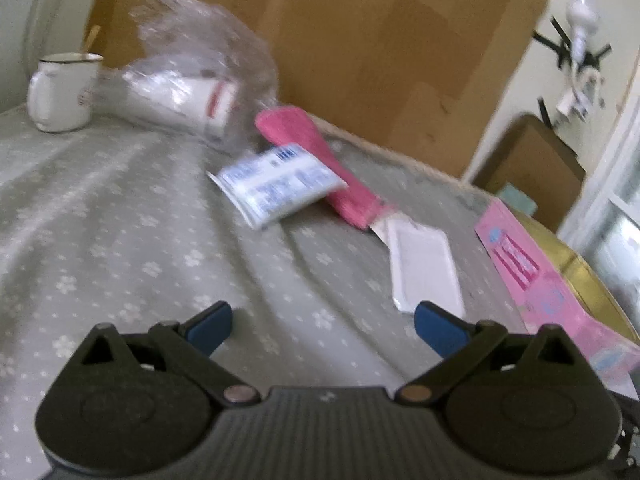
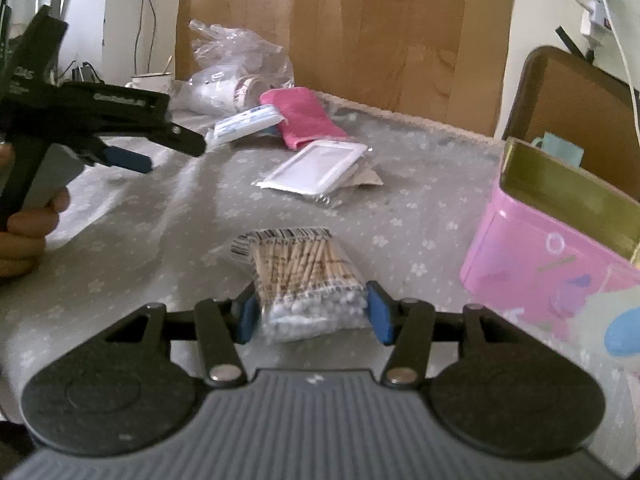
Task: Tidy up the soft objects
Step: 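Lift the swab bag into the pink tin and open the right gripper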
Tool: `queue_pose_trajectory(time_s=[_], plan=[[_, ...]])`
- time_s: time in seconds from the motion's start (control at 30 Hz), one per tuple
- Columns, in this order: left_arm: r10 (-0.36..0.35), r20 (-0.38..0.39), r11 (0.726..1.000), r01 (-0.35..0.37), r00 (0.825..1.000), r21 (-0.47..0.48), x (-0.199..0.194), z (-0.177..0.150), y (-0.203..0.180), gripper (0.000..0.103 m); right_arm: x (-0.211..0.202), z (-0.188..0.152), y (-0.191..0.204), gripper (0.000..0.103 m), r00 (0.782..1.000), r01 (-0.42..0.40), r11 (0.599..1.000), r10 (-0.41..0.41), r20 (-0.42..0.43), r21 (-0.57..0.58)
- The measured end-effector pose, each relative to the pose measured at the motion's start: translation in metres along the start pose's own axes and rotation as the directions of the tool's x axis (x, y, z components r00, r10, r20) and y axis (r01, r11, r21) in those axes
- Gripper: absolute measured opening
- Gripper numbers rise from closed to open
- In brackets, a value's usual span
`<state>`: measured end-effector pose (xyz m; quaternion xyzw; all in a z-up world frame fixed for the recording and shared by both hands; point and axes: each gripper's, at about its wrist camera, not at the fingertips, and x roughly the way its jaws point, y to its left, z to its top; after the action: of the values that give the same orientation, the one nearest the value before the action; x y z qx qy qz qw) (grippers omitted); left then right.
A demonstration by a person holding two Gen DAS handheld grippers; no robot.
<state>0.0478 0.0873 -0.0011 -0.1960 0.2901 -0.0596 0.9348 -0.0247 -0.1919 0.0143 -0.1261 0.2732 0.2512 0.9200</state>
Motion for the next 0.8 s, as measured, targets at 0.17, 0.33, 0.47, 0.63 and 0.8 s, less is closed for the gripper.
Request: queue_pose_trajectory(time_s=[0.17, 0.33, 0.47, 0.63, 0.8], plan=[[-0.128, -0.055, 0.991, 0.13, 0.99, 0.037, -0.01, -0.013, -0.029, 0.1, -0.018, -0.013, 0.0, 0.078, 1.0, -0.006, 1.0, 0.006, 0.017, 0.024], [-0.258, -0.164, 0.955, 0.277, 0.952, 0.105, -0.011, -0.025, -0.073, 0.099, -0.023, -0.018, -0.009, 0.078, 1.0, -0.021, 0.999, 0.021, 0.001, 0.043], [-0.301, -0.3, 0.934, 0.343, 0.905, 0.099, 0.011, -0.039, -0.096, 0.075, -0.023, -0.018, -0.01, 0.049, 0.997, -0.071, 0.995, 0.07, 0.026, 0.075], [-0.312, -0.312, 0.912, 0.375, 0.897, 0.167, 0.006, -0.042, -0.131, 0.071, -0.041, -0.012, -0.011, 0.047, 0.989, 0.044, 0.998, -0.048, 0.14, 0.037], [-0.397, -0.247, 0.854, 0.454, 0.884, 0.252, -0.003, -0.006, -0.182, 0.072, -0.066, 0.007, -0.043, 0.047, 0.936, 0.192, 0.976, -0.214, 0.279, 0.103]])
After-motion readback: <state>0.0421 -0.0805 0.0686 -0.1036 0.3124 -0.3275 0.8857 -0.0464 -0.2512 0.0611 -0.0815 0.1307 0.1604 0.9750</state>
